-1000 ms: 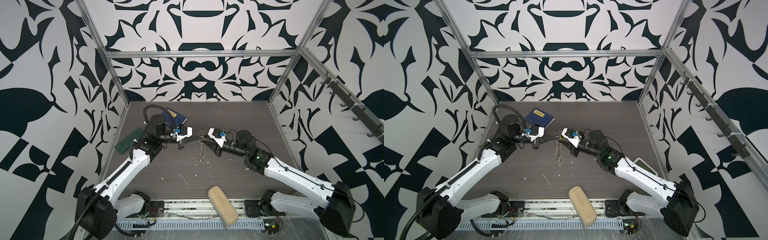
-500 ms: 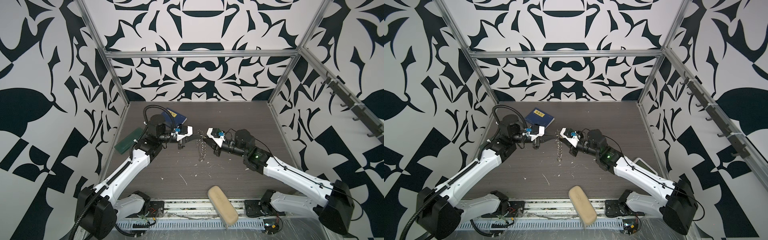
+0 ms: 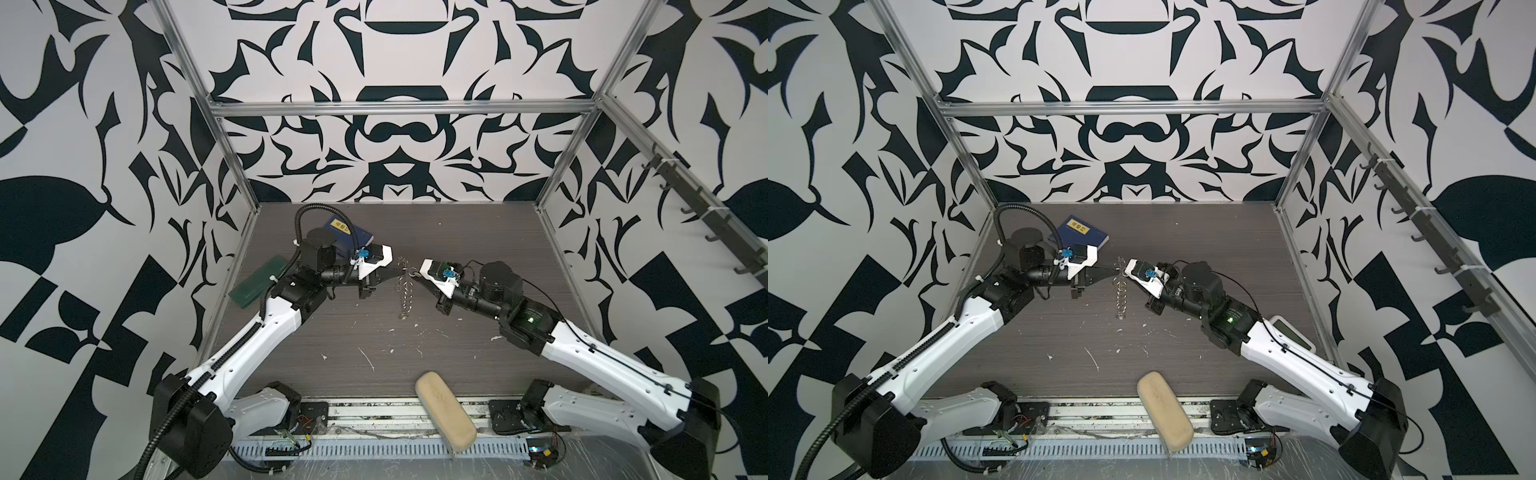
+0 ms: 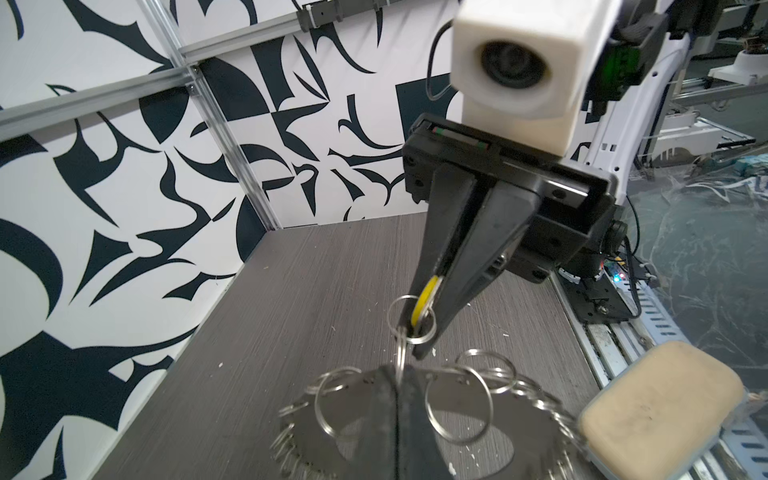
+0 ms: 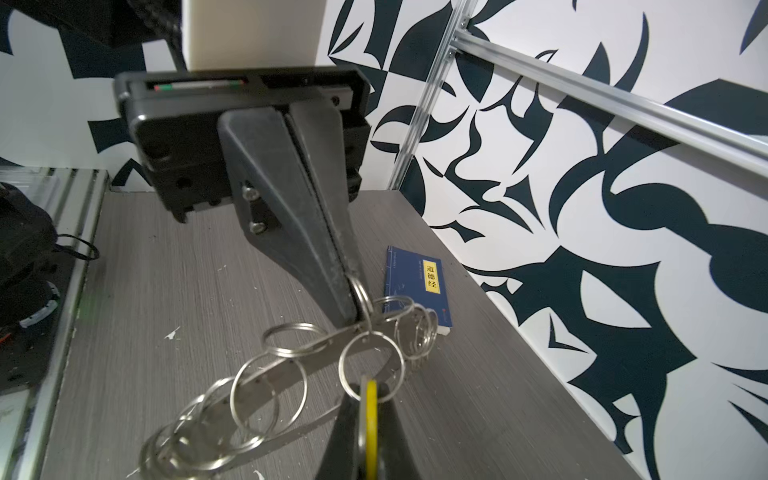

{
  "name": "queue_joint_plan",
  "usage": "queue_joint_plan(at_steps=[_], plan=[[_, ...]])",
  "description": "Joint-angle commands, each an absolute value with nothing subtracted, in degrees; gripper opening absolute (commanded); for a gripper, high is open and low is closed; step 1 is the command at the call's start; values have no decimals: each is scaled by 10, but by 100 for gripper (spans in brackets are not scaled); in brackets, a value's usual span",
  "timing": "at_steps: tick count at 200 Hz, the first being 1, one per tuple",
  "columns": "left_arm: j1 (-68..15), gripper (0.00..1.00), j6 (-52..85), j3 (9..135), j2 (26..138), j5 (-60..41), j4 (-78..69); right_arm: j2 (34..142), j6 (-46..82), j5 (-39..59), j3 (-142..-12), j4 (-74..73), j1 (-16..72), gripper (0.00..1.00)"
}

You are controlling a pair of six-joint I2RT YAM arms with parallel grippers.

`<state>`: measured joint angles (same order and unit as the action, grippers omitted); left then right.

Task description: Remove the keys from the keyring

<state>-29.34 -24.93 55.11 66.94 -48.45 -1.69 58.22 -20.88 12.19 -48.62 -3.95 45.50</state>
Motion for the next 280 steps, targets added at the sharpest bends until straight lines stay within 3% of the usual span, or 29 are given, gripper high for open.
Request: queue_joint_plan(at_steps=[1, 45, 69, 125, 280], plan=[[-276, 0, -223, 572, 659, -418, -3, 567, -251, 67, -523, -3, 450, 0], [-276, 0, -167, 570, 663, -403, -17, 576, -328, 21, -566, 14, 450, 0], [-275, 0, -78, 583, 674, -348, -26, 586, -360, 20, -587, 24, 450, 0], [-275, 0, 35, 708, 755, -277, 139, 611, -429, -6, -623, 25, 450, 0], [-274, 0, 121, 806, 839, -259, 307, 696, -586, 3, -801, 143, 442, 0]])
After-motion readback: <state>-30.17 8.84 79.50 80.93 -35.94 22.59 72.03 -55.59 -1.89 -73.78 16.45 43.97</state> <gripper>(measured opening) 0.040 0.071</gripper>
